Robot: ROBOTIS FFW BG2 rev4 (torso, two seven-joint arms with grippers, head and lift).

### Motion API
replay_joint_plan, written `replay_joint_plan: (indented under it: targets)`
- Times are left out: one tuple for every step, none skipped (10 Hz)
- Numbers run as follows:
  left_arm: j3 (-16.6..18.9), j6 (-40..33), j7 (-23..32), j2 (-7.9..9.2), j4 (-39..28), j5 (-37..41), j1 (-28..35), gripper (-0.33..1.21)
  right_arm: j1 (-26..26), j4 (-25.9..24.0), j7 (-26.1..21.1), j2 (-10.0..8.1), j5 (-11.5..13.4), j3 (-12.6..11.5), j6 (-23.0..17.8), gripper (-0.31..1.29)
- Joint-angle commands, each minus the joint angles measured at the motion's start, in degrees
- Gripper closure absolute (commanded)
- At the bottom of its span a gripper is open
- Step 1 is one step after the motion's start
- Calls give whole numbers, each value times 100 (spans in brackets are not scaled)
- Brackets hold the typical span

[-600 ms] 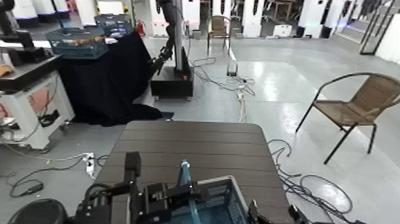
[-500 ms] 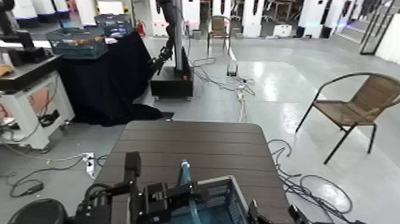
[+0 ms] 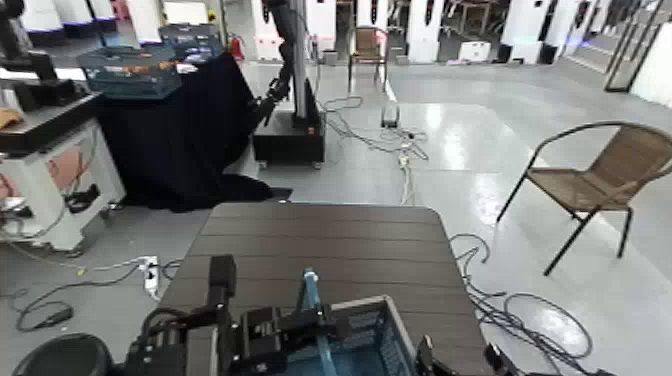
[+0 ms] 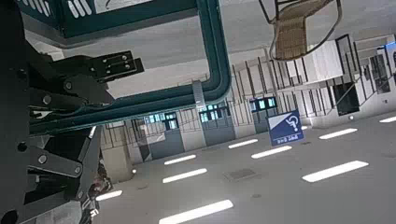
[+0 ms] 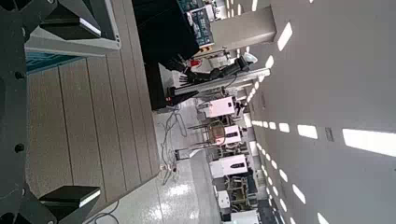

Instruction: Place the crate on the table.

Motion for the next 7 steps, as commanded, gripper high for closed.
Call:
replay_joint_plan:
  targets:
    - [6,1,-9,0,47,0,-13,120,-9,17,0,0,0,9,2,13]
    - [6,10,-26,27,91,0,-66,120,-9,17,0,0,0,9,-7,13]
    - [14,37,-26,53,161,0,-136,120,-9,26,0,0,0,17,-7,13]
    - [-29,81,-44,106,258,0,-233,120,-9,26,0,0,0,17,-7,13]
    - [-100,98,-132,132,407,0,-338,120,-9,26,0,0,-9,17,-7,13]
    - [-214,98,-193,141,548,-9,-461,120,-9,26,0,9,-9,17,-7,13]
    - [-372,89,-334,167,724,-70,-637,120,-17,35,0,0,0,26,-7,13]
